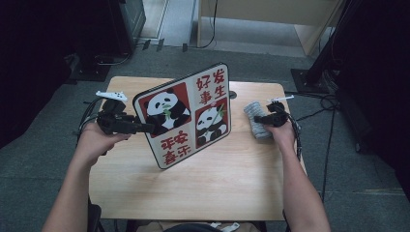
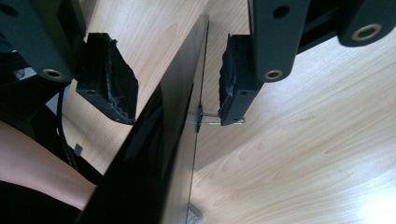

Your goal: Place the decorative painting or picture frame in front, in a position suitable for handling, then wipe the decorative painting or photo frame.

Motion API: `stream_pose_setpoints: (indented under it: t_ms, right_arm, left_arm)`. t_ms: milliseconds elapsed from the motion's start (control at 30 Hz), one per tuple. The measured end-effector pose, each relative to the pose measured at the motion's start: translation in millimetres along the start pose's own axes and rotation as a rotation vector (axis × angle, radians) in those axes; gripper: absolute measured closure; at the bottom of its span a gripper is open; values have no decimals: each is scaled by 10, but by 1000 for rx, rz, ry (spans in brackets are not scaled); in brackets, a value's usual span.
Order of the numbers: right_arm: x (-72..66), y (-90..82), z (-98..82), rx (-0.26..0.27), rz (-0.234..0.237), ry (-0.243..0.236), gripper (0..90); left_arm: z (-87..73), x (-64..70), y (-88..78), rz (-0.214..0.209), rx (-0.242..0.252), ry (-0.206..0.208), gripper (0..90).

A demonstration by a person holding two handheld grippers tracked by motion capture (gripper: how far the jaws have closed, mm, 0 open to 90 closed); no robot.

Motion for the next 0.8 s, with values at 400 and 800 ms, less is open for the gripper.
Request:
stream_pose_setpoints:
  t_ms: [400,800]
  right_arm:
    - [-276,-343,211,48,99,-28,693]
    - [-547,-600,379,72,117,-107,682]
  left_arm:
    - [-74,-62,87,-24,21,-21,546]
    - [-64,-59,164,-40,48,-30,586]
Point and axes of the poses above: each handheld gripper's, and its own axes: y roughly forward along the jaws, z roughly out of its top, x roughly to its right, the point moved 6 cm from there along y, roughly forward along the jaws, and after that the axes turned 5 degrees about z, right-handed, at the moved point
